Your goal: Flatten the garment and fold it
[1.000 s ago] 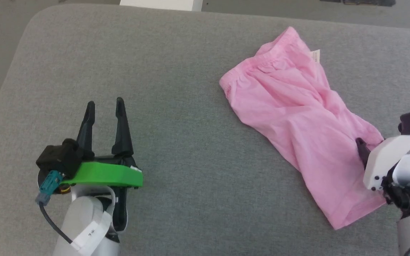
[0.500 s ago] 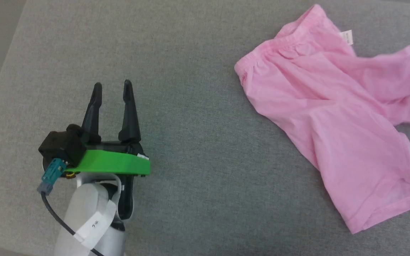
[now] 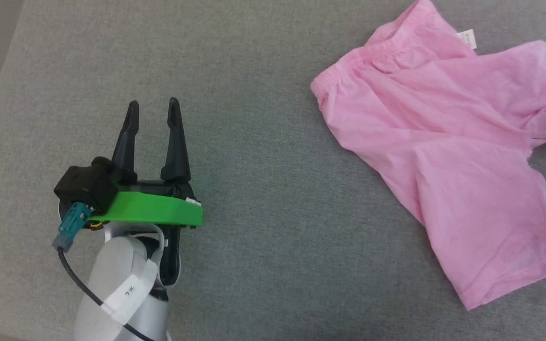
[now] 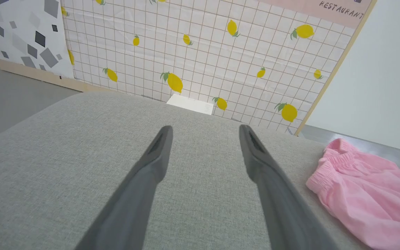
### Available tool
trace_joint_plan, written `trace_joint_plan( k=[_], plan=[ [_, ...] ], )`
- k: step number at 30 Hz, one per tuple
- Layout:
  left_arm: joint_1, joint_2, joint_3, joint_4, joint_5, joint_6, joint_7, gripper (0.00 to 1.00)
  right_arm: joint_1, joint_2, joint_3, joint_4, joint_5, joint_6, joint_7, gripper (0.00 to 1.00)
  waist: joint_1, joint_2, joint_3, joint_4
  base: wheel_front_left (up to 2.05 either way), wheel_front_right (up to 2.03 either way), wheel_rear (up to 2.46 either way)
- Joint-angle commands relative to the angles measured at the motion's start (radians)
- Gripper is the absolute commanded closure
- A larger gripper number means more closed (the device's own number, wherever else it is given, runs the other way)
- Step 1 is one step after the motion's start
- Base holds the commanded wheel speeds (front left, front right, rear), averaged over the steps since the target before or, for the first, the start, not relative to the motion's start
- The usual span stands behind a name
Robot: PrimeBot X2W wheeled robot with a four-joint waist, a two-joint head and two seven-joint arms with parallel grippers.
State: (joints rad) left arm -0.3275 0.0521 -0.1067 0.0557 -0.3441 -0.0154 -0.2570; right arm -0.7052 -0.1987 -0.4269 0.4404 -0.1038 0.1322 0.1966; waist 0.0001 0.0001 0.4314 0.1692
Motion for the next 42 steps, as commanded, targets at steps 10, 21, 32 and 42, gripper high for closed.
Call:
trace_joint_plan(
  k=[10, 21, 32, 42],
  plan=[
    [-0.063, -0.002, -0.040, 0.127, 0.011, -0.045, -0.005, 0.00, 0.432, 0.134, 0.234, -0.336, 0.216, -0.002, -0.175, 0.00, -0.0001, -0.0001, -0.117, -0.176, 0.00, 0.00, 0.00],
    [-0.302, 0.023, -0.099, 0.460, 0.055, -0.003, 0.171, 0.00, 0.586, 0.148, 0.432, -0.442, 0.307, -0.002, -0.225, 0.00, -0.0001, -0.0001, -0.092, -0.327, 0.00, 0.00, 0.00],
    [-0.407, 0.074, -0.125, 0.675, 0.091, 0.088, 0.547, 0.00, 0.576, 0.148, 0.491, -0.419, 0.334, -0.002, -0.246, 0.00, -0.0001, -0.0001, -0.072, -0.386, 0.00, 0.00, 0.00],
    [-0.319, 0.062, -0.103, 0.588, 0.038, 0.091, 0.513, 1.00, 0.589, 0.148, 0.485, -0.440, 0.322, -0.002, -0.233, 0.00, -0.0001, -0.0001, -0.127, -0.308, 0.00, 0.00, 0.00]
  ],
)
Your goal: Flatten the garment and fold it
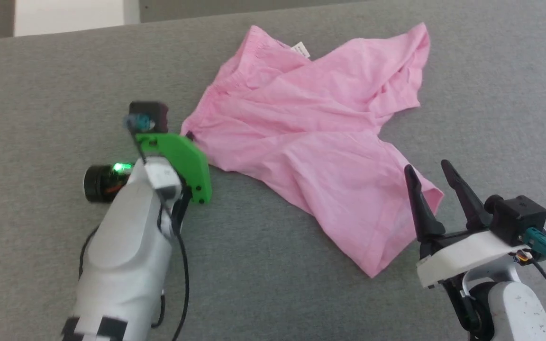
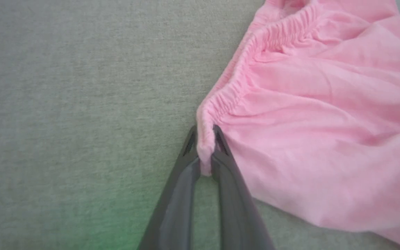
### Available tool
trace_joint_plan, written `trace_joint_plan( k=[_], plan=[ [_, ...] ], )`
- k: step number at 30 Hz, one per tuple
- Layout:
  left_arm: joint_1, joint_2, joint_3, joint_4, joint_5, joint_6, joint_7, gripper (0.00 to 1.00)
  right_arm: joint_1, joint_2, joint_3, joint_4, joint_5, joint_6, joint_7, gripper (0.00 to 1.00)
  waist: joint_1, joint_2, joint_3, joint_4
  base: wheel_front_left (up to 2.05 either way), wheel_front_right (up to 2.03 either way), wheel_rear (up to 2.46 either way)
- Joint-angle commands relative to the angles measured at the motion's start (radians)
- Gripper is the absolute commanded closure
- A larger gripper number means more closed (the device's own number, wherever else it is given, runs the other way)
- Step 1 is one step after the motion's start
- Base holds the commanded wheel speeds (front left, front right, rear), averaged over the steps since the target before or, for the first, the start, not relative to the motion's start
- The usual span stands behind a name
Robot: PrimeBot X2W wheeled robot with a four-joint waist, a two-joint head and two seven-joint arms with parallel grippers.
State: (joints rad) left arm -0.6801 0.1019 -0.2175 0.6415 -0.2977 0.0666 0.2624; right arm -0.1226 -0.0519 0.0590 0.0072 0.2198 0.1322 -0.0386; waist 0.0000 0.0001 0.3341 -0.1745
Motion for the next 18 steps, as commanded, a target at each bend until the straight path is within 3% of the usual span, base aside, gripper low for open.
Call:
trace_joint_plan(
  k=[1, 7, 14, 15, 16, 17, 18],
  plan=[
    [0.052, 0.016, 0.019, -0.015, -0.016, 0.014, -0.023, 1.00, 0.008, 0.002, -0.005, -0.010, -0.005, -0.002, 0.005, 0.00, 0.0000, -0.0001, -0.036, 0.049, 0.00, 0.00, 0.00],
    [0.219, 0.064, 0.095, -0.171, -0.052, 0.065, -0.095, 1.00, 0.031, 0.002, -0.032, -0.036, -0.027, -0.002, 0.030, 0.00, 0.0000, -0.0001, -0.075, 0.138, 0.00, 0.00, 0.00],
    [0.448, 0.079, 0.148, -0.382, -0.087, 0.137, -0.054, 1.00, 0.056, 0.002, -0.042, -0.057, -0.048, -0.002, 0.094, 0.00, 0.0000, -0.0001, -0.095, 0.227, 0.00, 0.00, 0.00],
    [0.471, 0.072, 0.151, -0.407, -0.095, 0.144, -0.046, 0.91, 0.058, 0.002, -0.038, -0.059, -0.053, -0.002, 0.107, 0.00, 0.0000, -0.0001, -0.094, 0.236, 0.00, 0.00, 0.00],
    [0.492, 0.064, 0.152, -0.435, -0.104, 0.147, -0.042, 0.53, 0.060, 0.002, -0.034, -0.061, -0.061, -0.002, 0.122, 0.00, 0.0000, -0.0001, -0.094, 0.250, 0.00, 0.00, 0.00],
    [0.508, 0.055, 0.155, -0.461, -0.115, 0.148, -0.045, 0.00, 0.061, 0.002, -0.025, -0.061, -0.065, -0.002, 0.140, 0.00, 0.0000, -0.0001, -0.092, 0.261, 0.00, 0.00, 0.00],
    [0.518, 0.045, 0.155, -0.481, -0.125, 0.145, -0.050, 0.00, 0.062, 0.002, -0.018, -0.059, -0.067, -0.002, 0.156, 0.00, 0.0000, -0.0001, -0.090, 0.271, 0.00, 0.00, 0.00]
  ],
)
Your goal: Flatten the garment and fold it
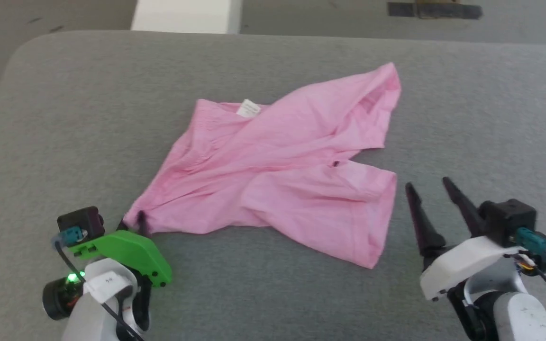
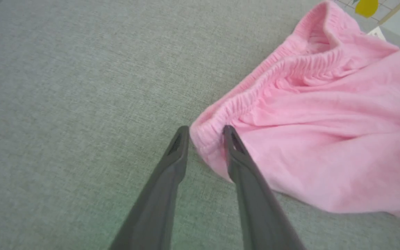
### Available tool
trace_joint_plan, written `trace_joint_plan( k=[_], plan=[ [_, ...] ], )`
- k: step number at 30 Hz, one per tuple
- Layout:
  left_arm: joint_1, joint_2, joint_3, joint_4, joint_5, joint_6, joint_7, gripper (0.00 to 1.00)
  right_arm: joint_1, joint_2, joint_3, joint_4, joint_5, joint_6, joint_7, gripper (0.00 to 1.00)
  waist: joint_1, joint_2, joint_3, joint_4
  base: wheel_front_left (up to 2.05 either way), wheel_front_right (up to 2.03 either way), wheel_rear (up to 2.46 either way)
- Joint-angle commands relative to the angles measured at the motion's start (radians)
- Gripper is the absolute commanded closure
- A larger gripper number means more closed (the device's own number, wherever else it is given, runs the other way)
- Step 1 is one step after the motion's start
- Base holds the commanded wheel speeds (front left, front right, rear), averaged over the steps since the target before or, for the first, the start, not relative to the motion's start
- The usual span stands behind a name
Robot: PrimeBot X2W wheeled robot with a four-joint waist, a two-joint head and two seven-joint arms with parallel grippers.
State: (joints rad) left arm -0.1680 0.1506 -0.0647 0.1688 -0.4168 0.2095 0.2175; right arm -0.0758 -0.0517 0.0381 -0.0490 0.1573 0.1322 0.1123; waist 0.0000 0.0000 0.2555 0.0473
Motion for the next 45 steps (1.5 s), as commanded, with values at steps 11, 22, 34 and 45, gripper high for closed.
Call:
trace_joint_plan(
  k=[11, 22, 34, 45],
  plan=[
    [-0.006, -0.062, -0.001, -0.064, -0.034, -0.059, -0.281, 0.00, -0.031, 0.001, 0.037, 0.067, 0.002, -0.002, 0.208, 0.00, 0.0000, 0.0000, 0.033, 0.105, 0.00, 0.00, 0.00],
    [-0.045, -0.073, -0.019, 0.006, -0.041, -0.075, -0.358, 0.00, -0.083, 0.001, 0.029, 0.068, 0.013, -0.002, 0.188, 1.00, 0.0000, 0.0000, 0.041, 0.118, 0.00, 0.00, 0.00],
    [-0.056, -0.062, -0.027, 0.011, -0.043, -0.077, -0.362, 0.00, -0.046, 0.001, -0.023, 0.061, 0.053, -0.002, 0.229, 0.00, 0.0000, 0.0000, 0.033, 0.095, 0.00, 0.00, 0.00],
    [-0.072, -0.059, -0.040, 0.000, -0.041, -0.081, -0.380, 0.00, -0.170, 0.001, 0.058, 0.193, 0.083, -0.002, 0.231, 0.15, 0.0000, 0.0000, 0.056, 0.115, 0.00, 0.00, 0.00]
  ],
)
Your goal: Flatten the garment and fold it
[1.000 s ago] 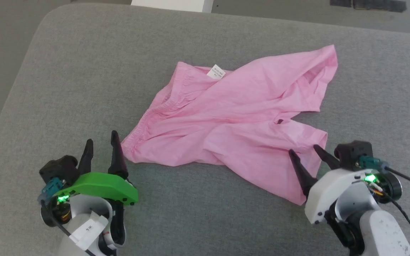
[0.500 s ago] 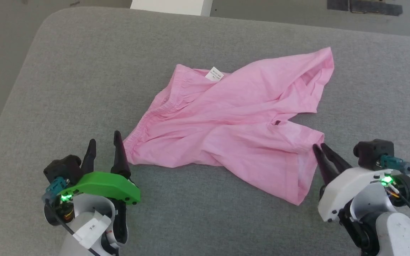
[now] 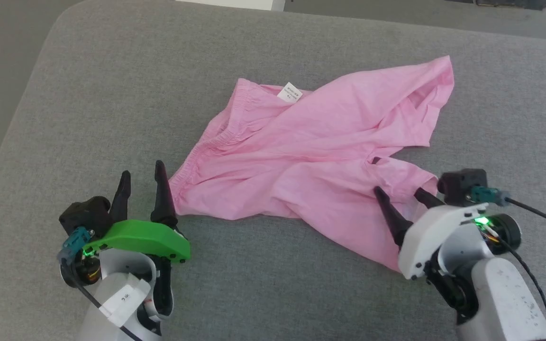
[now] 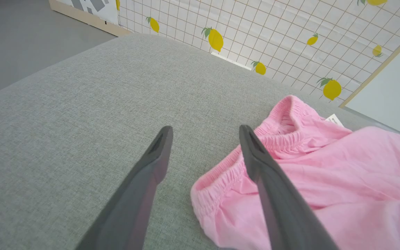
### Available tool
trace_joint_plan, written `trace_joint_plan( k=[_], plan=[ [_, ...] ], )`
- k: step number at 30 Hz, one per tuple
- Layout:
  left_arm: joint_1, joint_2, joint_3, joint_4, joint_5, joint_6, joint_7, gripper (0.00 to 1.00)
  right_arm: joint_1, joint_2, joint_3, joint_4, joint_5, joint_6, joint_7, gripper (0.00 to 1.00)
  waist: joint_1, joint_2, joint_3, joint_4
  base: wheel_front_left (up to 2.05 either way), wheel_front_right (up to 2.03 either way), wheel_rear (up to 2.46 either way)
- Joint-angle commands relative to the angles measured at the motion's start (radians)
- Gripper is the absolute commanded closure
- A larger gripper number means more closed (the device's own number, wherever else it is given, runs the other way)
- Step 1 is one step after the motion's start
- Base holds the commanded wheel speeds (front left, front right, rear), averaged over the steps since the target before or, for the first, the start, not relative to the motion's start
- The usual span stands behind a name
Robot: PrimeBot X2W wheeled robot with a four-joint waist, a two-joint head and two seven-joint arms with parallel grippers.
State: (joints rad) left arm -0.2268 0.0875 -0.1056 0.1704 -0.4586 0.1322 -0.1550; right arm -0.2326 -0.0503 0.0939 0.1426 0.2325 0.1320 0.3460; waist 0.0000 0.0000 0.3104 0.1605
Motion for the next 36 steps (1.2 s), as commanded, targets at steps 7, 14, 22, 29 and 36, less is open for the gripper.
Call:
trace_joint_plan(
  k=[7, 14, 22, 29, 36],
  plan=[
    [-0.005, 0.004, -0.001, 0.011, -0.006, -0.003, -0.015, 0.00, 0.014, 0.000, 0.029, -0.050, 0.031, -0.001, 0.016, 1.00, 0.0000, 0.0000, -0.024, 0.007, 0.00, 0.00, 0.00],
    [0.020, 0.014, 0.004, 0.007, -0.016, 0.000, -0.012, 0.00, 0.168, 0.000, -0.018, -0.340, 0.106, -0.001, 0.128, 1.00, 0.0000, 0.0000, -0.060, -0.014, 0.00, 0.00, 0.00],
    [0.018, 0.020, -0.005, -0.016, -0.018, 0.001, -0.004, 0.00, 0.162, -0.015, -0.246, -0.555, 0.076, -0.001, 0.266, 1.00, 0.0000, 0.0000, -0.044, -0.033, 0.00, 0.00, 0.00],
    [-0.030, 0.011, -0.039, -0.026, -0.016, -0.015, -0.002, 0.00, -0.139, -0.116, -0.363, -0.228, 0.024, -0.001, 0.272, 1.00, 0.0000, 0.0000, 0.034, 0.006, 0.00, 0.00, 0.00],
    [-0.074, -0.003, -0.070, -0.010, -0.020, -0.029, -0.023, 0.00, -0.391, -0.159, -0.344, 0.120, -0.082, -0.001, 0.161, 0.97, 0.0000, 0.0000, 0.110, 0.058, 0.00, 0.00, 0.00]
  ],
)
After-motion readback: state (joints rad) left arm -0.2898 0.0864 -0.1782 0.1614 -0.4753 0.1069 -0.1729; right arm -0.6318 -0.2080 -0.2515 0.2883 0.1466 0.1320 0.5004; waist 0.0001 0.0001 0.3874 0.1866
